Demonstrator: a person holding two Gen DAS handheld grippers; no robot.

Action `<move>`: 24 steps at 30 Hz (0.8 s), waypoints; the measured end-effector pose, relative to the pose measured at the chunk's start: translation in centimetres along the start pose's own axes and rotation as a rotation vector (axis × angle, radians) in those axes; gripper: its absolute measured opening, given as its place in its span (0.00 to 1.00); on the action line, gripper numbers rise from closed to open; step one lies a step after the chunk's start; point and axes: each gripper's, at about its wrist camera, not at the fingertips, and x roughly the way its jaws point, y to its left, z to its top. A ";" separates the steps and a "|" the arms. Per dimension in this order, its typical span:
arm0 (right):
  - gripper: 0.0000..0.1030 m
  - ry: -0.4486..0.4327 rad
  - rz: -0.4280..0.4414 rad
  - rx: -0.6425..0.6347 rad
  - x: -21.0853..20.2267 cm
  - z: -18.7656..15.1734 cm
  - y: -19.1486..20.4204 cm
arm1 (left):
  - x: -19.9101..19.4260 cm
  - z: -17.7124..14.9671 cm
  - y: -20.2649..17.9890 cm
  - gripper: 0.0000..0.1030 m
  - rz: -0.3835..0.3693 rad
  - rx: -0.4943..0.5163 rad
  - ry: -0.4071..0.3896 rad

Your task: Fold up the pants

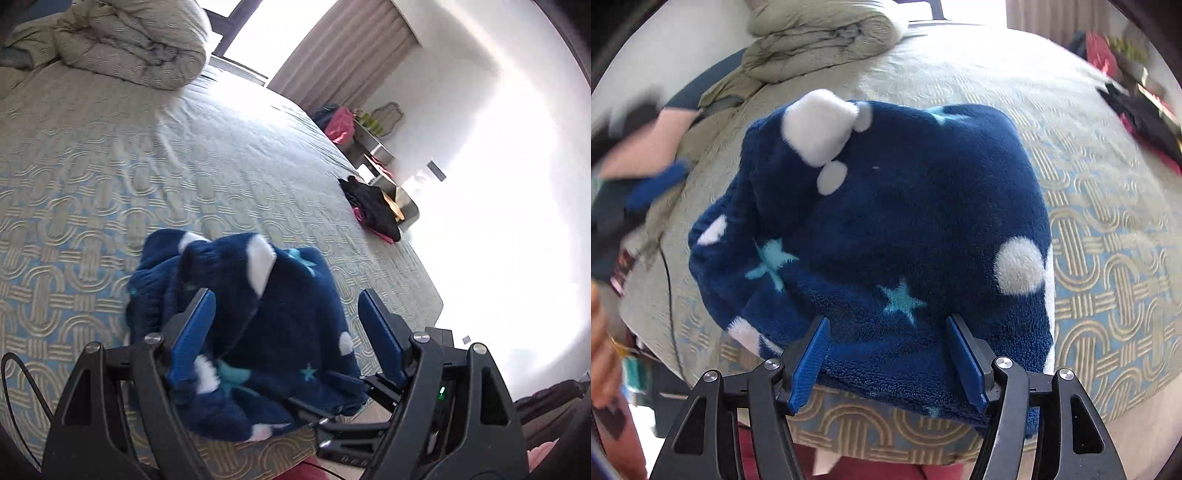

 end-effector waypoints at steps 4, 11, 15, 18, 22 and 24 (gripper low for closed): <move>0.69 -0.001 -0.013 -0.029 0.2 0.1 0.3 | 6.6 -0.2 -0.2 0.71 0.046 0.057 0.159; 0.69 0.001 0.152 0.036 -0.4 0.0 -2.4 | 7.2 0.0 9.9 0.06 0.226 -0.183 0.212; 0.69 0.015 0.161 0.029 -0.8 0.6 -3.1 | 6.3 0.0 6.9 0.13 0.311 -0.067 0.220; 0.69 0.016 0.208 0.045 -1.8 1.7 -4.4 | 4.7 -0.5 4.1 0.58 0.280 -0.025 0.200; 0.69 -0.068 0.266 0.080 -4.2 3.7 -6.2 | 1.5 -1.6 2.1 0.72 0.274 0.026 0.153; 0.68 -0.088 0.229 0.092 -4.4 4.9 -6.3 | 0.9 -2.2 1.8 0.72 0.296 0.047 0.158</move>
